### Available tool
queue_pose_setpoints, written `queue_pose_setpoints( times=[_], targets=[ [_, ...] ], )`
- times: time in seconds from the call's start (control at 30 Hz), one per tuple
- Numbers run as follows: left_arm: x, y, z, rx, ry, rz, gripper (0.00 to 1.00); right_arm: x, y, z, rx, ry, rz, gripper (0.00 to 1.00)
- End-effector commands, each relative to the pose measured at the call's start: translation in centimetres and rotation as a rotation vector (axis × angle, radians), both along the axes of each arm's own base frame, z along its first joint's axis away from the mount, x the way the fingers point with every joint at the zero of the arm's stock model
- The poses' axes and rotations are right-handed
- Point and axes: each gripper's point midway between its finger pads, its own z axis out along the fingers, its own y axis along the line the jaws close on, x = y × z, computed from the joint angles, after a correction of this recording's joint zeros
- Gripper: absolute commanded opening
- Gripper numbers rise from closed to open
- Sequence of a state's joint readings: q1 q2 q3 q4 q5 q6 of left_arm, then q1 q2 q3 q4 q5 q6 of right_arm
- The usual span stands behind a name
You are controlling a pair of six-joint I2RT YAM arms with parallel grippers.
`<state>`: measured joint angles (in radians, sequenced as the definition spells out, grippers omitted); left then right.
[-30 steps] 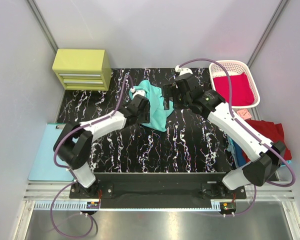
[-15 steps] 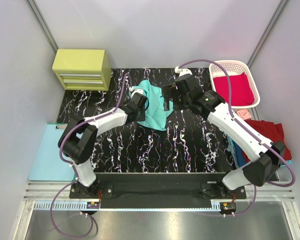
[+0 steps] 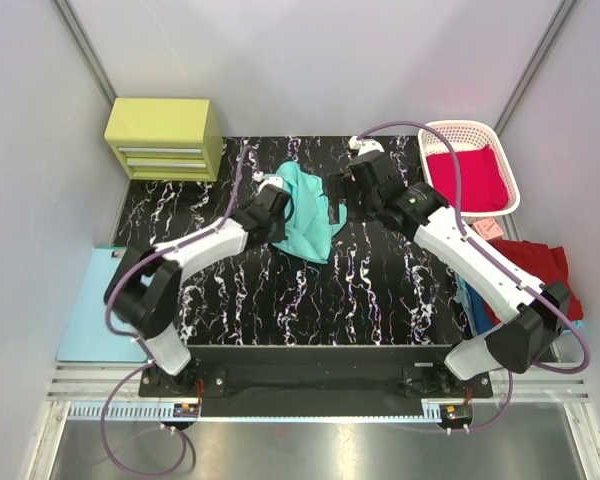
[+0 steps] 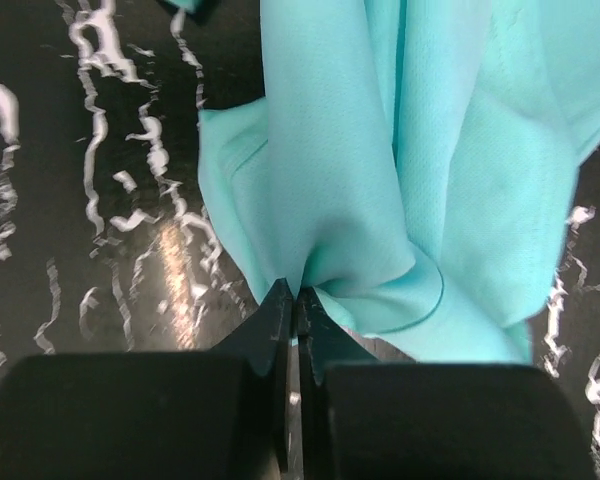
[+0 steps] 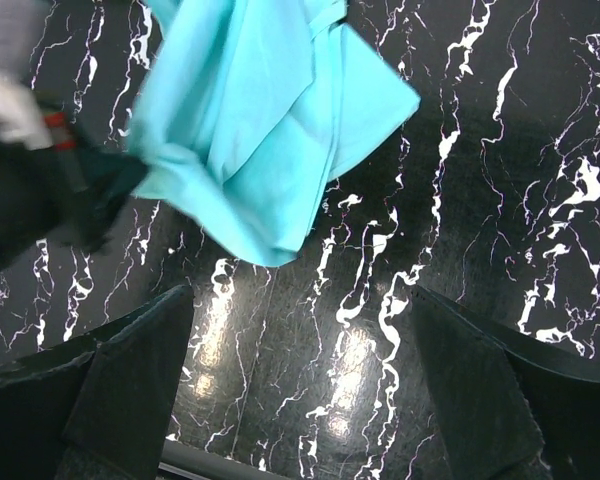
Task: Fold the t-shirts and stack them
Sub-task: Flatten out the tshirt
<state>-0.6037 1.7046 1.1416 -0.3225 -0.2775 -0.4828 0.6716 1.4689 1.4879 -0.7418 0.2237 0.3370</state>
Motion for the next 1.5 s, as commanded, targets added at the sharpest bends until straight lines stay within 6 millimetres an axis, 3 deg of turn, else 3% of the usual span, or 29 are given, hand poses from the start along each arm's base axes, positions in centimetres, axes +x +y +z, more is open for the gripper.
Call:
queue_pose_setpoints(
  times=[0.0,0.03,0.13,0.17,0.3,0.47,0.63,0.77,0.9,1.1,1.3,1.47],
  targets=[
    [-1.6,3.0,6.8,-0.022,-0.128,0.087,0.0,0.7,0.6,0.5,0.028,-0.038,-0.006,0.96],
    [-2.2,3.8,9.3,-0.045,-0.179,0.105,0.0,0.6,0.7,0.0,0.03,-0.028,-0.004,0.96],
    [-3.9,6.2,11.6,-0.018,-0.21,0.147,0.0,0.6,1.2,-0.8,0.047,-0.013,0.007,0.96],
    [-4.5,7.3,13.5,-0.023,-0.256,0.176,0.0,0.5,1.6,-1.0,0.056,-0.008,0.018,0.96],
    [-6.2,10.1,16.3,0.021,-0.298,0.225,0.0,0.6,3.0,-2.9,0.066,0.045,0.061,0.95],
    [-6.9,12.5,19.7,0.067,-0.356,0.292,0.0,-0.3,5.5,-5.7,0.115,0.159,0.135,0.9],
    [-7.3,13.3,18.9,0.106,-0.341,0.303,0.0,-3.8,9.2,-9.3,0.106,0.271,0.279,0.88],
    [-7.3,13.1,17.5,0.111,-0.311,0.31,0.0,-9.0,12.7,-12.3,0.08,0.374,0.415,0.86],
    [-7.2,13.1,17.3,0.111,-0.308,0.316,0.0,-12.8,14.9,-14.2,0.063,0.425,0.499,0.85],
    [-6.9,13.0,17.3,0.121,-0.307,0.31,0.0,-13.9,16.3,-16.4,0.057,0.476,0.521,0.83],
    [-7.2,12.9,17.3,0.111,-0.306,0.299,0.0,-12.6,17.0,-18.4,0.031,0.453,0.495,0.82],
    [-7.5,13.1,17.3,0.113,-0.307,0.293,0.0,-11.4,19.5,-20.0,0.052,0.459,0.5,0.82]
  ],
)
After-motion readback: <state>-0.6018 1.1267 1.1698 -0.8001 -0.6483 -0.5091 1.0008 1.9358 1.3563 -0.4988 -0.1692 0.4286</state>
